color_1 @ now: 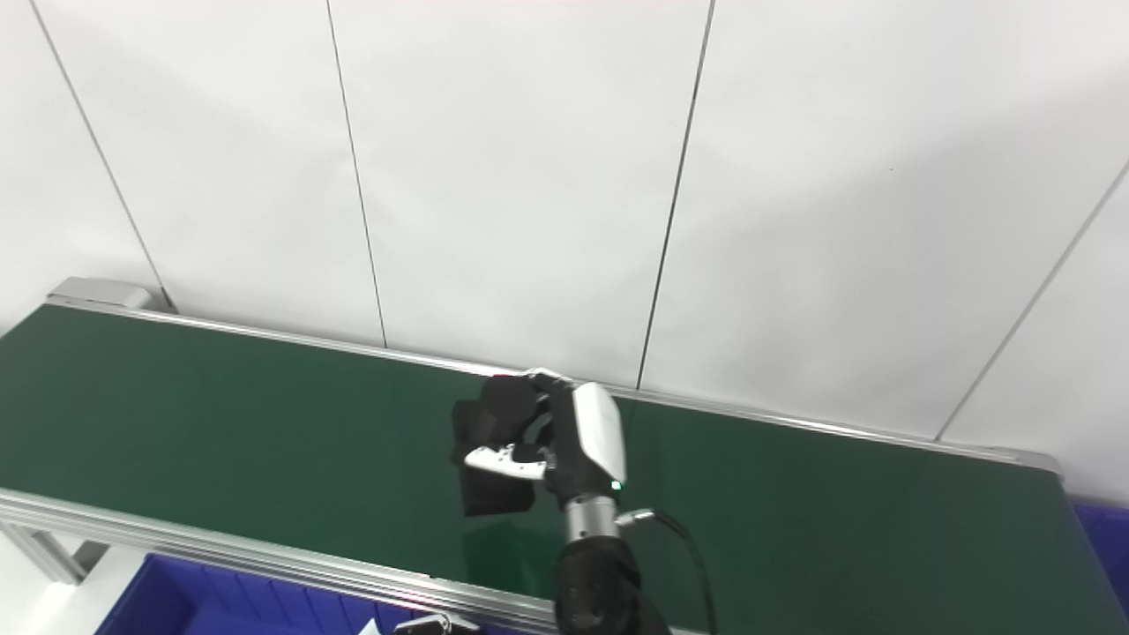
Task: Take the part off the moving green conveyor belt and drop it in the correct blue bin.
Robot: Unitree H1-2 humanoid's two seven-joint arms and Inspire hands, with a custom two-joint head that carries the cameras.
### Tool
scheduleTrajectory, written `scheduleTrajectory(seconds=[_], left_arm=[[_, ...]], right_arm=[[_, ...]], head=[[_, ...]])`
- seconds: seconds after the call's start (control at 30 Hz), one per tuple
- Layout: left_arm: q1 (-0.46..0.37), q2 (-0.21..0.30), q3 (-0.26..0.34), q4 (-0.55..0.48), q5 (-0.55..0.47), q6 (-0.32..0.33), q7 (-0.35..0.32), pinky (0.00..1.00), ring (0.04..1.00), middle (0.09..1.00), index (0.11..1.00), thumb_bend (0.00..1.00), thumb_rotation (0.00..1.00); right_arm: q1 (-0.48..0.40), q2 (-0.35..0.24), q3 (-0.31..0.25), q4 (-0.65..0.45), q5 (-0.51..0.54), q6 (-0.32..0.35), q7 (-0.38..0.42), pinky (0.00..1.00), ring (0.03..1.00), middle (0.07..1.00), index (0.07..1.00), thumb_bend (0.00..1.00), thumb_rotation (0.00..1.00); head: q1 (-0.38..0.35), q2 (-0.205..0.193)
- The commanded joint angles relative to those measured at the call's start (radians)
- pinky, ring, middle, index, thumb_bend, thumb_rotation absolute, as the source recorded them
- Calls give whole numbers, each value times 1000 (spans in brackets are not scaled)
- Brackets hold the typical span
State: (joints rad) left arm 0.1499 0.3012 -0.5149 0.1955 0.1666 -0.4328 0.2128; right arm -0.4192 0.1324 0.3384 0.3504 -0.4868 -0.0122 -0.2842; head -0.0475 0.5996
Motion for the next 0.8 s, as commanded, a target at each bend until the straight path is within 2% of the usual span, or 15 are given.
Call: scheduleTrajectory(seconds=[0.0, 0.03, 0.13, 0.2, 0.3, 0.57, 0.77], left_arm=[[1, 13, 17, -37, -21, -37, -18, 626, 679, 688, 676, 896, 178], [3, 16, 22, -44, -23, -37, -24, 631, 681, 690, 678, 892, 165], [9, 23, 41, -60, -31, -37, -47, 638, 683, 692, 680, 891, 154], [12, 24, 51, -67, -32, -37, -56, 636, 681, 693, 679, 892, 145], [24, 28, 72, -88, -34, -37, -76, 640, 684, 696, 682, 895, 145], [41, 19, 129, -131, -56, -37, -148, 597, 671, 696, 671, 897, 132], [55, 7, 172, -158, -54, -36, -197, 585, 666, 696, 671, 901, 142]], right_arm=[[-1, 4, -14, -108, 9, 38, 32, 261, 402, 525, 491, 510, 0], [15, 0, -21, -144, 14, 44, 45, 289, 383, 494, 545, 504, 0], [57, -15, -36, -227, 14, 61, 78, 332, 387, 491, 568, 502, 0], [75, -22, -42, -261, 10, 70, 92, 343, 391, 491, 573, 501, 0], [120, -45, -53, -340, 10, 87, 125, 347, 393, 490, 570, 502, 0], [218, -115, -84, -485, 25, 132, 213, 350, 388, 488, 571, 502, 0], [287, -166, -109, -599, 37, 203, 289, 359, 389, 485, 571, 502, 0]], head=[[1, -1], [-4, 7], [-12, 19], [-13, 21], [-26, 57], [-44, 109], [-44, 150]])
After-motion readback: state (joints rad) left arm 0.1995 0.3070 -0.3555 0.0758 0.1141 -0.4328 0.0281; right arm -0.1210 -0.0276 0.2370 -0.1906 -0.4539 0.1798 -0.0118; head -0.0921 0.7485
